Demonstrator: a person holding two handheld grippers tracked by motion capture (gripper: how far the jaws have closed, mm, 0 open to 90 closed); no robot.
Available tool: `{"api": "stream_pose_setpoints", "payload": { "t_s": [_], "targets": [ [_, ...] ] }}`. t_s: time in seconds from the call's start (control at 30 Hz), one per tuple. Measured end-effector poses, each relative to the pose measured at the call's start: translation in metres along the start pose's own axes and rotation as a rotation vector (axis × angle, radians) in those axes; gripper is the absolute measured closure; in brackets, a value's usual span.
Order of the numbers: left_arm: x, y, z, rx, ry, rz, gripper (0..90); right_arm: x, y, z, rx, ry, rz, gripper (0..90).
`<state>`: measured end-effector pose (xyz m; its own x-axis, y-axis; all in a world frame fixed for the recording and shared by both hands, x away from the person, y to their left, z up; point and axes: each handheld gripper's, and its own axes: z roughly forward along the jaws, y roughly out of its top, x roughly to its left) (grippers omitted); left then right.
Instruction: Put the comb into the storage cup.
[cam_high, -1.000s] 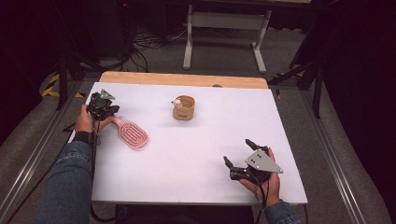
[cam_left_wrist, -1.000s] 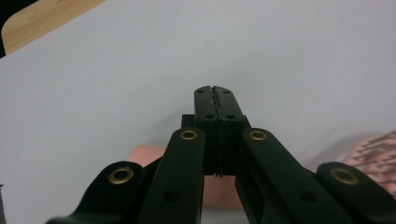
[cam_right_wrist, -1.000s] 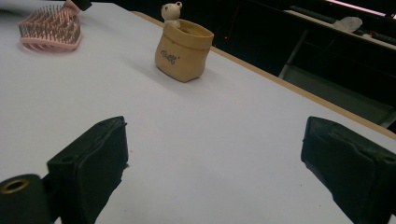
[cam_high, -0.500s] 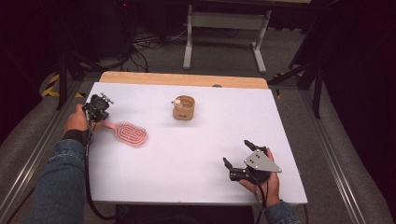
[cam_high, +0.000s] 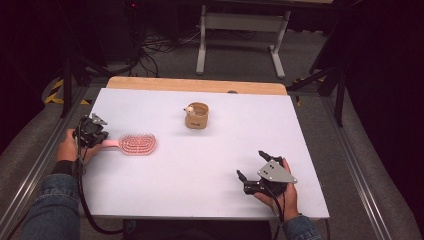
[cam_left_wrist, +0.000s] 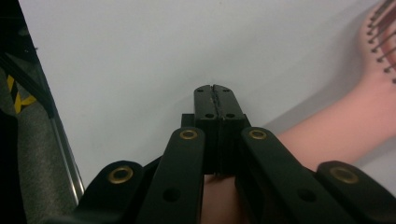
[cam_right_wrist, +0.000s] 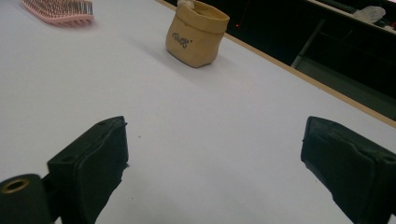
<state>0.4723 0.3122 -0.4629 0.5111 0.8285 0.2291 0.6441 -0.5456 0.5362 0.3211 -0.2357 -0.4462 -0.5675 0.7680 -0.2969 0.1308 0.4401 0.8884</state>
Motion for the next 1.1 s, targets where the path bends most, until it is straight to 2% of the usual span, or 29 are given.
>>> {"api": "stream_pose_setpoints", "payload": {
  "t_s": [0.07,0.13,0.3,0.53,0.77,1.0,1.1],
  "targets": [
    [-0.003,-0.004,-0.004,-0.001,-0.006,-0.005,90.0,0.0,0.0,0.001,0.003,0.0,0.001,7.9],
    [-0.009,-0.008,-0.008,0.005,-0.004,0.016,90.0,0.0,0.0,0.001,0.004,0.003,0.001,7.9],
    [-0.019,-0.017,-0.014,-0.008,0.003,0.031,90.0,0.0,0.0,0.0,0.003,0.0,-0.001,7.8],
    [-0.033,-0.026,-0.026,-0.006,-0.03,0.069,90.0,0.0,0.0,0.002,0.008,0.002,-0.011,7.7],
    [-0.049,-0.032,-0.037,0.008,-0.08,0.101,89.9,0.002,0.001,0.003,0.01,0.003,-0.033,7.7],
    [-0.064,-0.034,-0.044,0.017,-0.086,0.14,89.9,0.004,0.002,0.002,0.005,-0.001,-0.046,7.7],
    [-0.066,-0.035,-0.044,0.011,-0.087,0.137,89.6,0.004,0.002,0.003,0.006,-0.001,-0.047,7.7]
  ]
}}
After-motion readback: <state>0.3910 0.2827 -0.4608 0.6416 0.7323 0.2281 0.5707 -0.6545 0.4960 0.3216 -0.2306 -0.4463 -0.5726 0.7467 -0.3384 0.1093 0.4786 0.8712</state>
